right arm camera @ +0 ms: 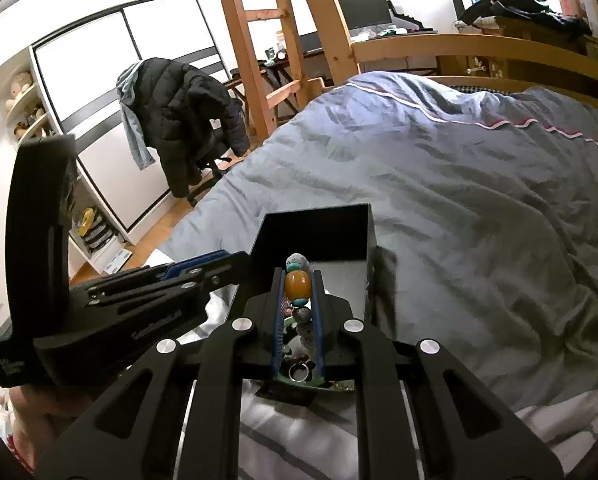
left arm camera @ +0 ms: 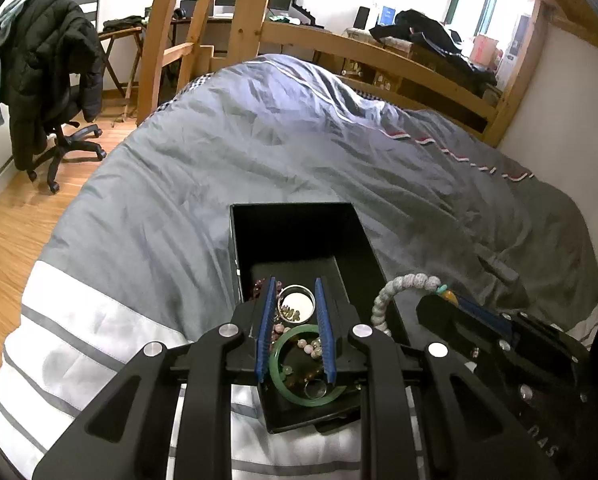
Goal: Organize jewelry
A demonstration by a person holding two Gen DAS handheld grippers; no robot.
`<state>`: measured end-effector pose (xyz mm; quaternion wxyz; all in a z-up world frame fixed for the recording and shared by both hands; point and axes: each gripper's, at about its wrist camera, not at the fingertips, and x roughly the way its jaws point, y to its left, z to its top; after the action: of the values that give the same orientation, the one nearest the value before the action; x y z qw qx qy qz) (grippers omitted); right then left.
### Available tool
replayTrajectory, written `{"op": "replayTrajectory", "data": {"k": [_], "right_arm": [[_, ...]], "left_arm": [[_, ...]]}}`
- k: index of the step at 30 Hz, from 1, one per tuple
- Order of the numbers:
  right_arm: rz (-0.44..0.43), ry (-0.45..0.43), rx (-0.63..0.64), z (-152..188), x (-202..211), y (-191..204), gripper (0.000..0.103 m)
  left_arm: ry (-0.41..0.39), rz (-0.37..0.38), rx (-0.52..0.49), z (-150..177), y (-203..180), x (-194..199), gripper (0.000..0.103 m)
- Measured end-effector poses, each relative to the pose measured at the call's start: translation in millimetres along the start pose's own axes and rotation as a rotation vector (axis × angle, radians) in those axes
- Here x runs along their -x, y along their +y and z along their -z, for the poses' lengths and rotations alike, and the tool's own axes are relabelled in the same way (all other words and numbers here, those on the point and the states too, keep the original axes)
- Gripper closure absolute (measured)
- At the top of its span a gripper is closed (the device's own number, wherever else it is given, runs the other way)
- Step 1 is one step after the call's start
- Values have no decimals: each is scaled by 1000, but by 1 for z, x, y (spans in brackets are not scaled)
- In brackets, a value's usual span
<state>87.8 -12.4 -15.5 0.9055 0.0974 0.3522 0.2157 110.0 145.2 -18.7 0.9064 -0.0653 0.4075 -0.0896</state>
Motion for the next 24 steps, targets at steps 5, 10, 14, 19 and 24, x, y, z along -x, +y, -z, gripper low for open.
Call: {"op": "replayTrajectory", "data": {"k": [5,10,14,19,24], "right_arm": [[2,20,-13,3,-2,-3,89],[3,32,-18,1,-1,-7,79],[11,0,-25,-2,11,-10,48],[75,-35,34,-12,36,-1,13],[148,-37,105,-20,59,14,7]], "left_arm": [[5,-21,7,1,0,-1,83],[-7,-31,34,0,4,5,70],[-29,-53,69,-2,8,17,58],[-79,-112,58,-12,5,49,50],[-143,-211,34,-10,-3,93,19]]}}
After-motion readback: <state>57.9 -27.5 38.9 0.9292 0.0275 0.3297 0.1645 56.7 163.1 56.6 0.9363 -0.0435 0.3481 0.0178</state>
